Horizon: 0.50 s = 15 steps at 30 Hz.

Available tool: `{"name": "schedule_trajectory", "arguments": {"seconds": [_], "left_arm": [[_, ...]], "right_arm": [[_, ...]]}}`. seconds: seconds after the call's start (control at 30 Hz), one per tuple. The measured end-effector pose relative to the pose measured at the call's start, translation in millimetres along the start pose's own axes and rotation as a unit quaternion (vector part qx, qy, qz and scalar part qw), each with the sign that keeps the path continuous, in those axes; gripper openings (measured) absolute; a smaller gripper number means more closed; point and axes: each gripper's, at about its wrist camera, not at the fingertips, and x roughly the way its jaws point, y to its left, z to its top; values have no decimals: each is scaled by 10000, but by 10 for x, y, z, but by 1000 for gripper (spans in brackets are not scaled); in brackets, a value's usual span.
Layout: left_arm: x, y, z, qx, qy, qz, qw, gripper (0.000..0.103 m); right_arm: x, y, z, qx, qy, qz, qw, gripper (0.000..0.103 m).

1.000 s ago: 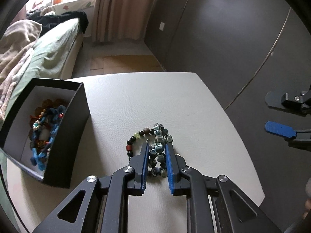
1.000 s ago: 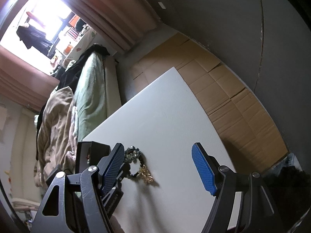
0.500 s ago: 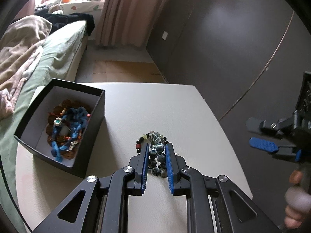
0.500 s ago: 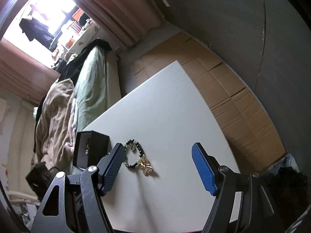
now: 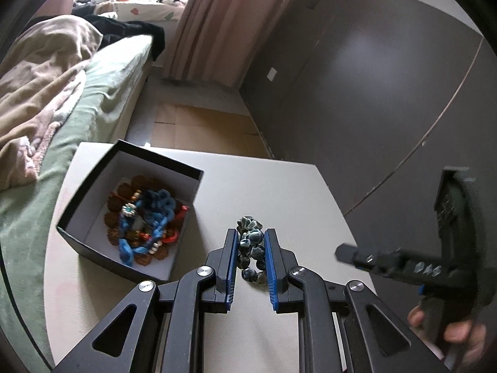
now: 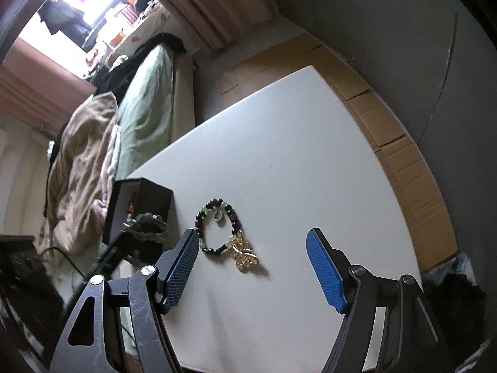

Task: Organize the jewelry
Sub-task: 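Carry the beaded bracelet into the box with the left tool while the right tool grasps the gold butterfly bracelet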

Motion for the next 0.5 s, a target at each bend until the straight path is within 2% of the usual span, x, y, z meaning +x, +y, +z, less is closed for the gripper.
{"name": "schedule_trajectory", "arguments": {"seconds": [0.1,0.23,0.37,0.5], "left_arm": [[-49,45,29,-54,-43,-13,10000,17],[-117,114,67,-155,-108,-41,9998,17],[-190,168,87,-229,-172,-47,9996,17],[-253,221,96,-275,-215,-31,9994,17]], "right_arm": [[89,46,-16,-136,43,-250,9996,70],[236,114,-44,-308,220,-387,9985,61],[377,200,-94,-551,360,-575,9962,60],[490,280,-152,-740,503,-676,9937,49]]}}
